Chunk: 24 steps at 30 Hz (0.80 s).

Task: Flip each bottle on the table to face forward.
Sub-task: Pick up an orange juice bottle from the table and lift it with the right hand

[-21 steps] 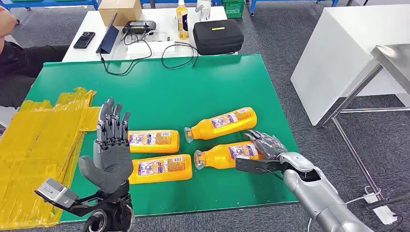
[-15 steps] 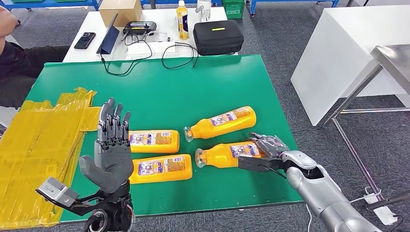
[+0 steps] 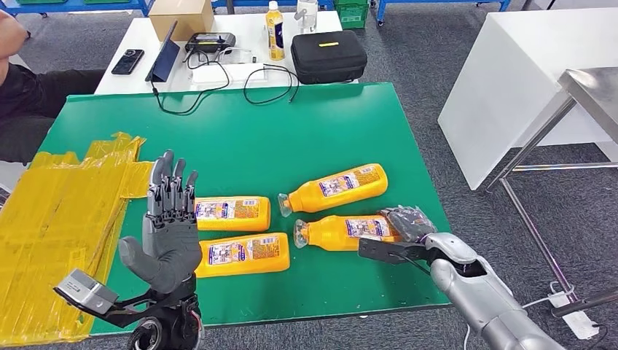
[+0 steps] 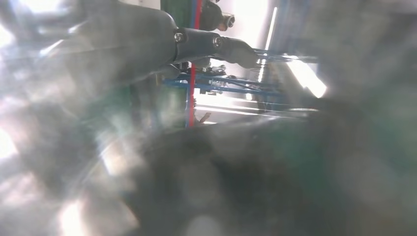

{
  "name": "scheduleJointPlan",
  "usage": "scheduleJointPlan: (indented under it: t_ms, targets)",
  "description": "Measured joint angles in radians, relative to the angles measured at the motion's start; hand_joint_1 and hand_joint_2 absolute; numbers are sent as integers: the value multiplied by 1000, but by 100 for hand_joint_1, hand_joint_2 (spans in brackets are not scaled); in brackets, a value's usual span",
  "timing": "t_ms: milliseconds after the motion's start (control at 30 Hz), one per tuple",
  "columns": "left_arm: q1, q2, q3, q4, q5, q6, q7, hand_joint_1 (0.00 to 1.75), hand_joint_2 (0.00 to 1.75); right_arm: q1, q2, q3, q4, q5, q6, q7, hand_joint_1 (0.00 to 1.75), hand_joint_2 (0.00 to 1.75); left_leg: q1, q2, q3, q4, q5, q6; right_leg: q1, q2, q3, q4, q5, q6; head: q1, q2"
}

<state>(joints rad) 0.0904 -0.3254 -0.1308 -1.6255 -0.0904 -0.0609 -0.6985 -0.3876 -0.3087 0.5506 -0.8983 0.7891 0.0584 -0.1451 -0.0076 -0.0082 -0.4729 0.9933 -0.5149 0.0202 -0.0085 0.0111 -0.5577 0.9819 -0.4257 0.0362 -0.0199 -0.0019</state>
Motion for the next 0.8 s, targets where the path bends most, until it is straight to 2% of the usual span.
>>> scheduleJointPlan:
  t_ms: [133,233,433,600,800]
  targets:
    - [14,0,5,-4,-3,15,-1,0,175,49,26,-59,-48,-49,-57,-9,175,175,0,0,-1,0,0,0,0,0,0,0,0,0,0,0]
    - [27,0,10,-8,-24,29,-2,0,175,109,42,-133,-138,-135,-58,-47,175,175,1,-1,-4,0,0,0,0,-1,-2,0,0,0,0,0]
    - [48,0,21,-21,4,35,-2,0,175,196,58,-275,-373,-278,29,-130,175,175,1,-1,-8,0,0,0,0,-1,-6,1,0,0,0,0]
    - [53,0,31,-31,15,29,-2,0,175,239,81,-306,-511,-295,47,-140,175,175,1,-2,-9,0,0,0,0,-1,-8,1,0,0,0,0]
    - [59,0,39,-34,16,28,-2,0,175,257,90,-316,-567,-295,45,-144,175,175,0,-1,-9,0,0,0,0,-1,-8,0,0,0,1,0]
